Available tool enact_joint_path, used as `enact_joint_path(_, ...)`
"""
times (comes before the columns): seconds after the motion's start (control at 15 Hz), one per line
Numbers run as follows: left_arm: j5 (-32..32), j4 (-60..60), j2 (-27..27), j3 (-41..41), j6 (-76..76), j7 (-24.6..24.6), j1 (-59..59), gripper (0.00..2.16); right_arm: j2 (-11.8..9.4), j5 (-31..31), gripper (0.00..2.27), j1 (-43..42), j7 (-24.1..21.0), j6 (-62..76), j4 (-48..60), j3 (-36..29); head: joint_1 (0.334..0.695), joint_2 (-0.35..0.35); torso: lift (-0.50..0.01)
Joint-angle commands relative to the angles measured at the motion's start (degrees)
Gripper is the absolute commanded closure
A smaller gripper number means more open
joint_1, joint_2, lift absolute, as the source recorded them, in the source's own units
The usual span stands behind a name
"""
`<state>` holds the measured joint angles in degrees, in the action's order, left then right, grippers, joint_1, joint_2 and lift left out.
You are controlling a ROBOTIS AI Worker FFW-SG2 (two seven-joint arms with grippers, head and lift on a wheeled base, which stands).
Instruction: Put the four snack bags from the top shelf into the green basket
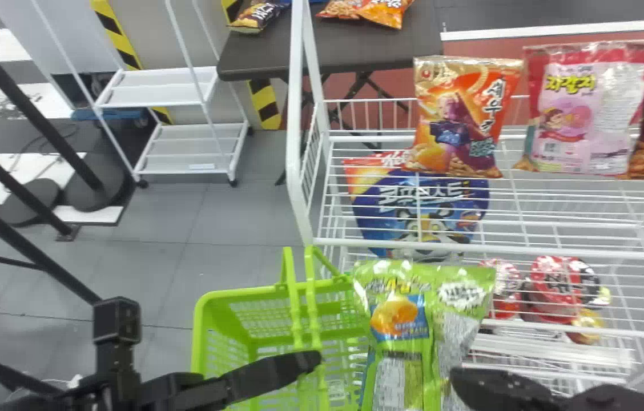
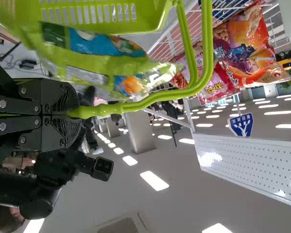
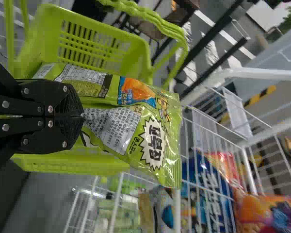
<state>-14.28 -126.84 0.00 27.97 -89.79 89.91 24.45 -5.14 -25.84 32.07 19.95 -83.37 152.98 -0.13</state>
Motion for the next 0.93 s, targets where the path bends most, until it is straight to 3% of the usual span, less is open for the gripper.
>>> enact_joint_path(0.0,-0.05,0.02,-0.15,-0.55,-0.24,0.66,-0.37,2.13,-0.66,2.55,2.25,-1.57,-0.09,2.02,-4.1,6.72,0.695,0.259,0.0)
enact_joint_path(0.2,-0.14,-0.42,-0.15,-1.34,-0.24,0.66,-0.37,2.13,-0.75,7.74,2.25,-5.53,-2.46,9.93,-12.36,17.0,0.695,0.335,0.0)
enact_joint_path(0.4,-0.23,-0.86,-0.15,-1.34,-0.24,0.66,-0.02,2.13,-0.66,8.61,2.15,-12.03,-6.95,14.33,-21.24,25.79,0.695,0.35,0.0)
enact_joint_path(0.47,-0.23,-0.95,-0.15,-1.34,-0.24,0.66,0.16,2.13,-0.49,9.05,1.8,-14.14,-7.83,14.33,-23.61,28.25,0.695,0.35,0.0)
enact_joint_path(0.6,-0.4,-1.39,-0.15,-1.25,-0.24,0.66,0.69,2.13,-0.31,8.97,0.04,-17.48,-9.58,13.63,-27.13,31.94,0.695,0.35,0.0)
enact_joint_path(0.87,-0.66,-1.92,-0.15,-0.9,-0.24,0.66,1.3,2.13,-0.75,8.7,0.04,-16.95,-10.11,5.89,-23.79,29.04,0.695,0.35,0.0)
